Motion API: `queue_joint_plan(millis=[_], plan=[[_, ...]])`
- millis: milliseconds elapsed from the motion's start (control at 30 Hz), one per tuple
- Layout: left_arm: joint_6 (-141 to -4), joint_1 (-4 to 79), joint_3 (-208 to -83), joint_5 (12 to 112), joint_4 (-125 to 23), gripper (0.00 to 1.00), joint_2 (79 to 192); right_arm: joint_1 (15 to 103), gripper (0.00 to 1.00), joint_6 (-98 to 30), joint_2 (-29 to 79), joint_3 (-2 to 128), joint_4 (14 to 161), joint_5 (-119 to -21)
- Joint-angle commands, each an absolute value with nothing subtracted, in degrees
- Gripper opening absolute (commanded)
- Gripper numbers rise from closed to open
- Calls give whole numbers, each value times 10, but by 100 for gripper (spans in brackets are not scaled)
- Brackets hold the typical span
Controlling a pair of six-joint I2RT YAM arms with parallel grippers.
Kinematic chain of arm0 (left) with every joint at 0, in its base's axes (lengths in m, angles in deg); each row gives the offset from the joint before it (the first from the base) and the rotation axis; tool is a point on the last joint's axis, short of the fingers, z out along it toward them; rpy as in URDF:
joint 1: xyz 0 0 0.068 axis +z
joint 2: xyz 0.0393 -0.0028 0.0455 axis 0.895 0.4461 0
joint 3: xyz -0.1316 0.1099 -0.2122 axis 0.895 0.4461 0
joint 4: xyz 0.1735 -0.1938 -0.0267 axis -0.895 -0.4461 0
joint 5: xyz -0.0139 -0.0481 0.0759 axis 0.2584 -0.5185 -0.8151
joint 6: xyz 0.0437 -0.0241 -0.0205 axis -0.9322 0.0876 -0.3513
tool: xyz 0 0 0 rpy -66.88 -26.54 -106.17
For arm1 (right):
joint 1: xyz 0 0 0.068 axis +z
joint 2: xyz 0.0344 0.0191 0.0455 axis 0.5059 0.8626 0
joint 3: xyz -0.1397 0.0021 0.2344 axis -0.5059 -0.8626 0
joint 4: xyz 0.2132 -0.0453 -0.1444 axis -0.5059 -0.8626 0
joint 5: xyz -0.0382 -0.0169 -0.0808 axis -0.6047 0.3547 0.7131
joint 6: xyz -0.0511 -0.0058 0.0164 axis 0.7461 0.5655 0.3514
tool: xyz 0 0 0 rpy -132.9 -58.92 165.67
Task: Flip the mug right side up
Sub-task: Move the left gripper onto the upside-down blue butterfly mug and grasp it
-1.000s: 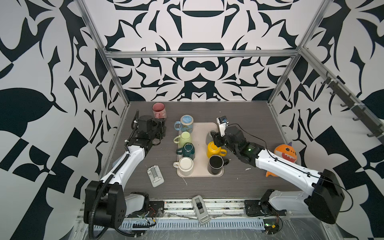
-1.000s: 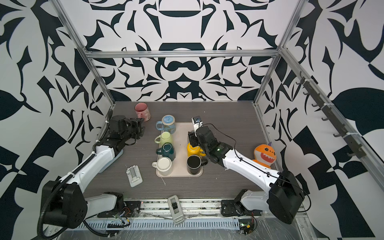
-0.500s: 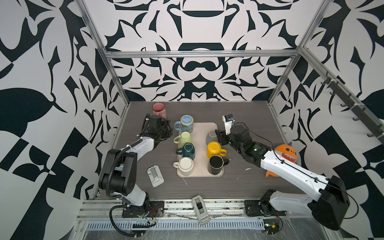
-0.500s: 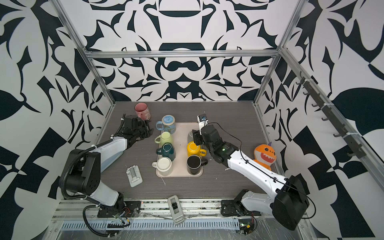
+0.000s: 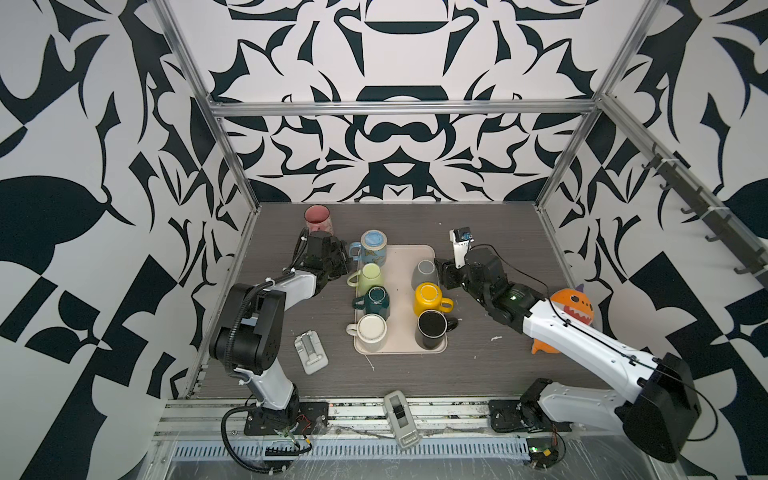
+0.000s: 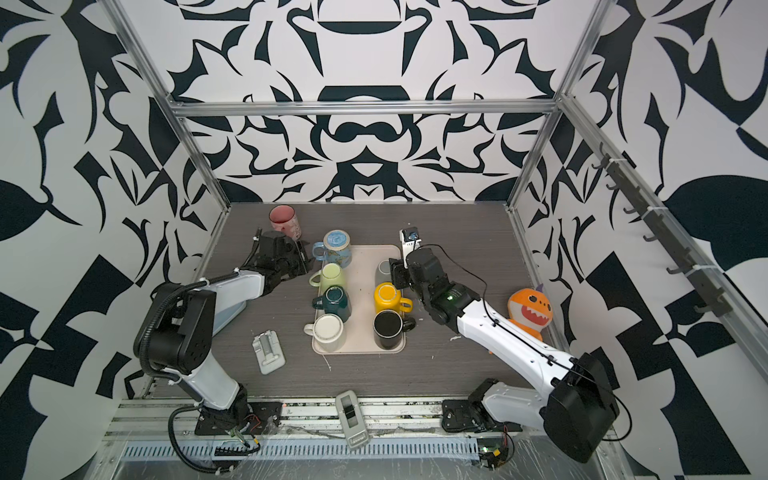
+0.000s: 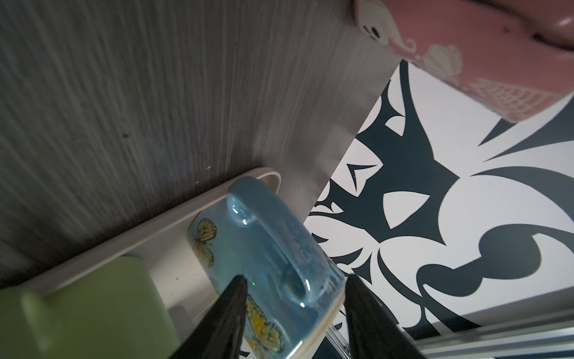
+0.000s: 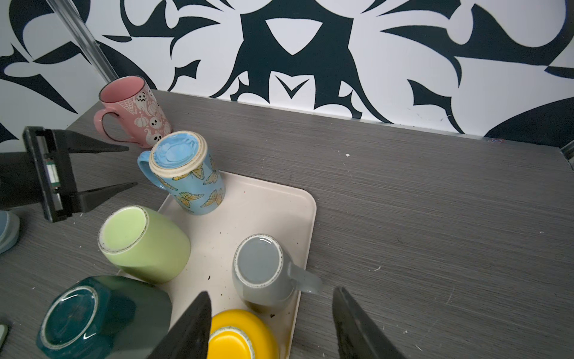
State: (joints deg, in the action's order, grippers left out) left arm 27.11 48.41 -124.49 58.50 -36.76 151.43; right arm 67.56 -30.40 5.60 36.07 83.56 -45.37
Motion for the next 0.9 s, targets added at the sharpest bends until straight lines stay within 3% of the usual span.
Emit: queue_joint_plan(millis=[0, 867], plan=[[301, 479, -1264, 600, -319, 54, 1539, 672, 63, -312, 48, 359, 842, -456], [298, 475, -1306, 582, -297, 55, 1595, 655, 63, -311, 48, 363, 832, -462]])
